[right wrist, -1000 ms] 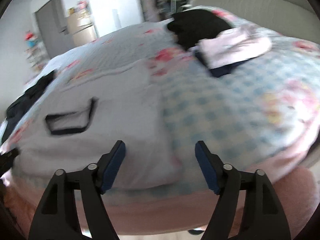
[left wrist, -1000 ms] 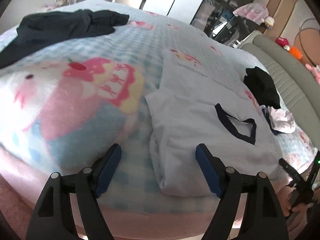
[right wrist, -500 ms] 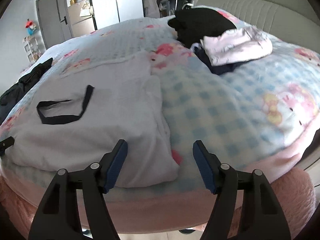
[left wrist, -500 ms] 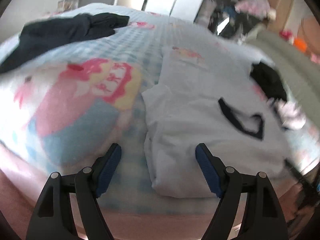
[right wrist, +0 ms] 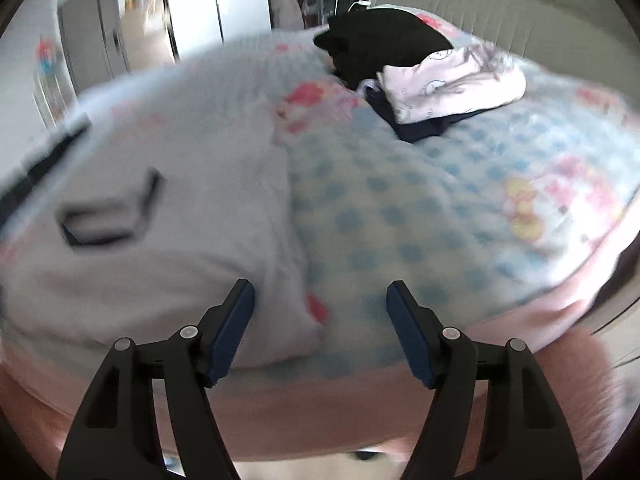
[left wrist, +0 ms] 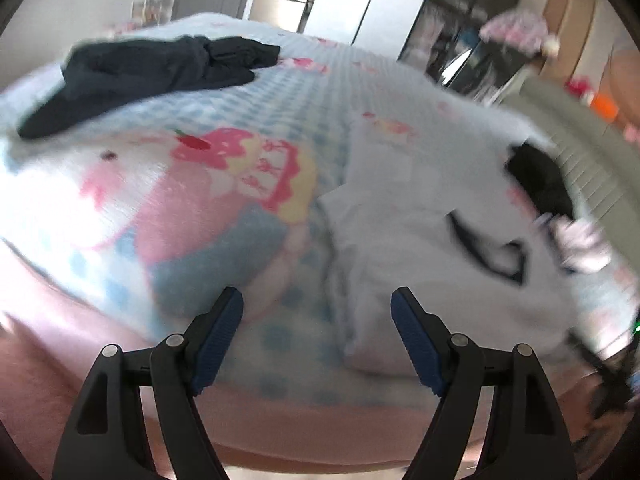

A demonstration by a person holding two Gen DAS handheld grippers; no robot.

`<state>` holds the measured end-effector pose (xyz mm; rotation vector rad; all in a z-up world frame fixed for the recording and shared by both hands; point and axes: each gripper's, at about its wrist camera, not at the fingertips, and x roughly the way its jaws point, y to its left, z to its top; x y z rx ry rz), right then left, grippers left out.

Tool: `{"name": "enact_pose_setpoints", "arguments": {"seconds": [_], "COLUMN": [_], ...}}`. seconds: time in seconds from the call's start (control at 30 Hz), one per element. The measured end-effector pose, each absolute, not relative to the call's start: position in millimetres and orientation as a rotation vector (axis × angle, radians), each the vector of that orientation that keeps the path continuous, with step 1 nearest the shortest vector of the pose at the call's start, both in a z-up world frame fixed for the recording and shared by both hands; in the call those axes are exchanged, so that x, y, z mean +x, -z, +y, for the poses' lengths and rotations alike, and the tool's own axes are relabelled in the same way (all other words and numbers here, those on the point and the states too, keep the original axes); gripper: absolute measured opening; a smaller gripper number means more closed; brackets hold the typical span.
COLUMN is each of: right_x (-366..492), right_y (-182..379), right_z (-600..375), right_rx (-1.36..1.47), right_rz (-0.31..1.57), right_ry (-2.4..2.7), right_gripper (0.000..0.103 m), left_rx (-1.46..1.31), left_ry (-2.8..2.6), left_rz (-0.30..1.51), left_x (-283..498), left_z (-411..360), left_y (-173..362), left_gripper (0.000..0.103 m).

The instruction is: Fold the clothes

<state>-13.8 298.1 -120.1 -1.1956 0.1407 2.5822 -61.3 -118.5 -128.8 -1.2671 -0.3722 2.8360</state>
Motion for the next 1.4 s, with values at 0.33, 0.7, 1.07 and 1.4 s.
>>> {"name": "enact_pose_setpoints", "arguments": {"seconds": [0.33, 0.7, 1.07, 1.4], "right_x": [15, -4, 16, 7], "right_y": [103, 124, 99, 119], "right_z": [303, 300, 344, 335], "right_rx": [-1.195, -1.246, -1.165, -1.449], "right_rz": [0.421, 0.192, 0.384, 0.898], "right_ry": [-2.706, -2.609, -2.501, -2.645], "right_gripper": [0.07, 0.068, 0.067, 0.068], "left_rx": [-1.207, -1.343, -1.267, -1.284], "left_ry": [-2.511, -2.66, -2.267, -2.322], "left_rz": [-0.676, -0.626, -0.993, -0.894], "left_x": [-37, -48, -39, -54], "left_z": [-100, -116, -123, -103], "left_y": [118, 138, 156, 156], "left_gripper": [0.069, 0.052, 0.057, 0.058]}}
